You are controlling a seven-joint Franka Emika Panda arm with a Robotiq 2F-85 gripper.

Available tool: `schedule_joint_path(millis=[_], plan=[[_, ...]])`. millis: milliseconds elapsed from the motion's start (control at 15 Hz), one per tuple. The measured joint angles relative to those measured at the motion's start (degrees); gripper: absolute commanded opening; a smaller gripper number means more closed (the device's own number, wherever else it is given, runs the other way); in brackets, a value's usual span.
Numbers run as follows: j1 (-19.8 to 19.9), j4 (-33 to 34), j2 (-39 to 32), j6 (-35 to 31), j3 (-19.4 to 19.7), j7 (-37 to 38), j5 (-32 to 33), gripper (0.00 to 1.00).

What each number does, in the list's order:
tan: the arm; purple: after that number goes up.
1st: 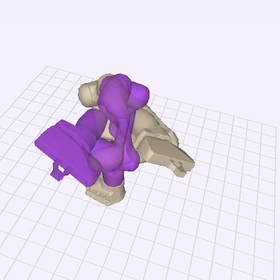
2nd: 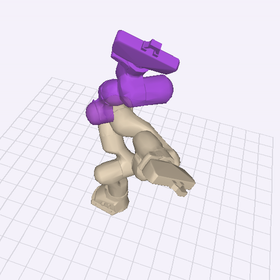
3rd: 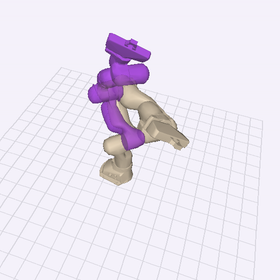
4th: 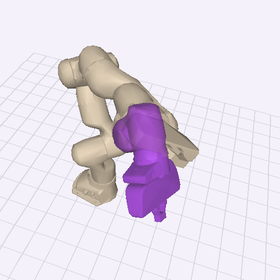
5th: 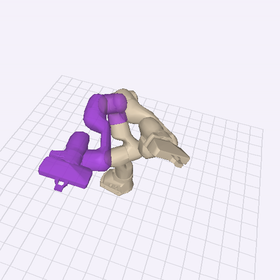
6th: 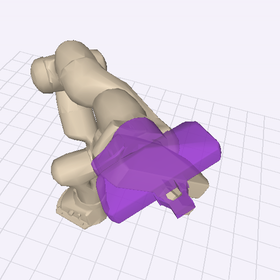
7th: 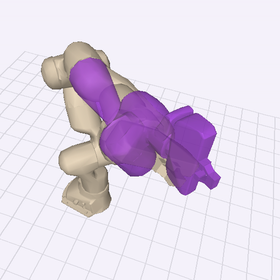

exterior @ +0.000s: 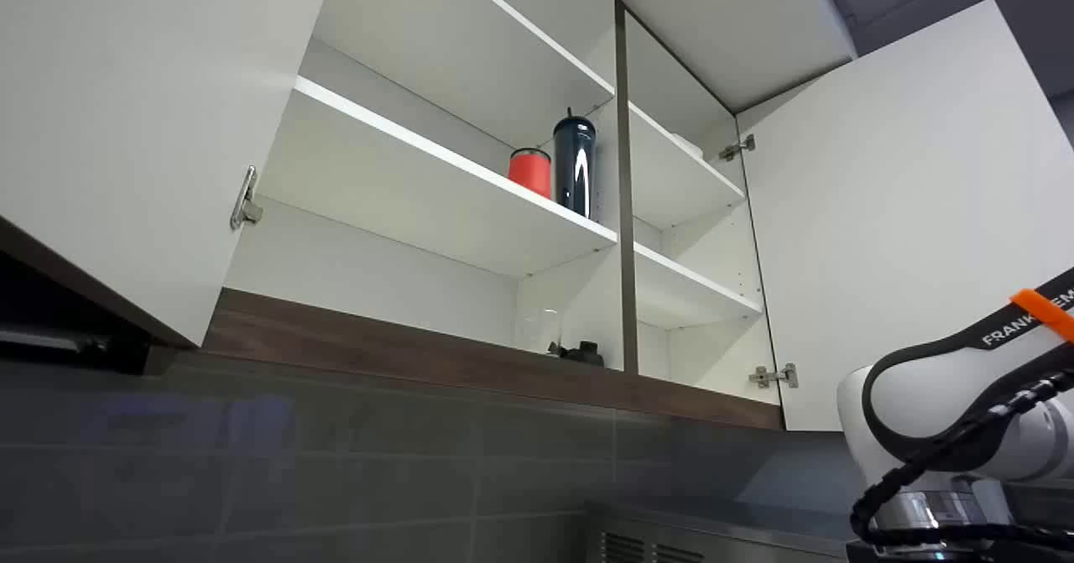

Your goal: Move the object on the countertop

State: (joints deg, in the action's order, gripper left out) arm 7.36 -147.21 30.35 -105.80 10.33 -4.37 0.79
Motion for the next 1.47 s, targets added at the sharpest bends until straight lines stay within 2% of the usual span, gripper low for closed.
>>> schedule_joint_path(millis=[600, 867, 1067, 1267, 1467], plan=[[0.0, 0.1, 0.0, 0.0, -0.3, -0.3, 0.0, 1.0], [-1.7, 0.9, -1.3, -1.4, -4.2, -1.4, 0.7, 1.0], [-3.4, 2.2, -3.2, -5.7, -7.3, -1.4, 1.6, 1.0], [-4.0, 4.8, -7.1, -10.3, -8.8, -1.3, 3.0, 1.0], [-4.0, 8.0, -11.9, -11.3, -9.0, -1.3, 3.7, 1.0]])
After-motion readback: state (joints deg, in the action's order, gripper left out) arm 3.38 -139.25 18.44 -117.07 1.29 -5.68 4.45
